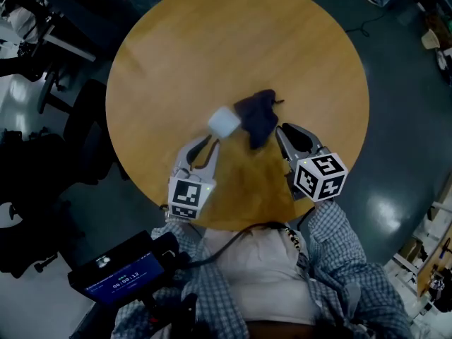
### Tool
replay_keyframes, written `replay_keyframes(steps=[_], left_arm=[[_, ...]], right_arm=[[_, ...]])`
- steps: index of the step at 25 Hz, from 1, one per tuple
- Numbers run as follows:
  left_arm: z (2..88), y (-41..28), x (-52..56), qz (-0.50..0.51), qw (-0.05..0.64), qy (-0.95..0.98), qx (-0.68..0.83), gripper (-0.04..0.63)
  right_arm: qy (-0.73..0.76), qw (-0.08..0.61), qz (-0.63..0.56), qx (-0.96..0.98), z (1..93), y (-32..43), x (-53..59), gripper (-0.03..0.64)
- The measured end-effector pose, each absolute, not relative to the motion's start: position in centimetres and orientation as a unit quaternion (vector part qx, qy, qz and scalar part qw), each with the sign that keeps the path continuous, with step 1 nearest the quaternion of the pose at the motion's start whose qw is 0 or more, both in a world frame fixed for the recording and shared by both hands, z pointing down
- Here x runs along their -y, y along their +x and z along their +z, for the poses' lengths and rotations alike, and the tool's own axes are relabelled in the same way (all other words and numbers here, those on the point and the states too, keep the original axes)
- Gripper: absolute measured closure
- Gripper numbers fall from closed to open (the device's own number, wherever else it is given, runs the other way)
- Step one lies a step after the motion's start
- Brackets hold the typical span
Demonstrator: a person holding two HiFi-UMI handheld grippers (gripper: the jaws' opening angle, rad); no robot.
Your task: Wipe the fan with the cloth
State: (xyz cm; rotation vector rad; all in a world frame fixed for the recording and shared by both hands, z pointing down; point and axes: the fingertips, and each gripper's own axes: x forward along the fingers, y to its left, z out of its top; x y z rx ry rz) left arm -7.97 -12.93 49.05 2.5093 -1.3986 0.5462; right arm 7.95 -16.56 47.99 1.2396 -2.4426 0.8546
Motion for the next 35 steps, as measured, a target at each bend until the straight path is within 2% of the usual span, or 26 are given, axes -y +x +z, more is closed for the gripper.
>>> replay_keyframes(steps=[2,3,4,16,21,30,35], left_arm=[[47.9,-7.9,12.5,0.173,0.105,0.854,0.479,0.564],[47.4,-7.8,12.4,0.169,0.103,0.855,0.48,0.578],[46.8,-7.8,12.2,0.165,0.1,0.855,0.481,0.593],[42.5,-7.4,9.8,0.15,0.066,0.864,0.476,0.595],[42.2,-7.6,9.7,0.125,0.081,0.865,0.479,0.595],[41.6,-7.5,10.0,0.117,0.097,0.868,0.472,0.595],[42.4,-8.2,9.9,0.127,0.081,0.869,0.47,0.595]], right_arm=[[0.442,0.126,0.29,0.839,47.1,8.4,16.2,0.611],[0.446,0.119,0.291,0.838,46.7,8.5,16.1,0.614],[0.447,0.111,0.292,0.838,46.2,8.5,15.9,0.614],[0.426,0.1,0.248,0.864,42.6,6.0,14.2,0.614],[0.401,0.092,0.271,0.87,42.5,5.1,14.0,0.614],[0.413,0.128,0.239,0.869,43.1,5.8,13.9,0.614],[0.411,0.137,0.24,0.869,43.5,5.7,13.6,0.614]])
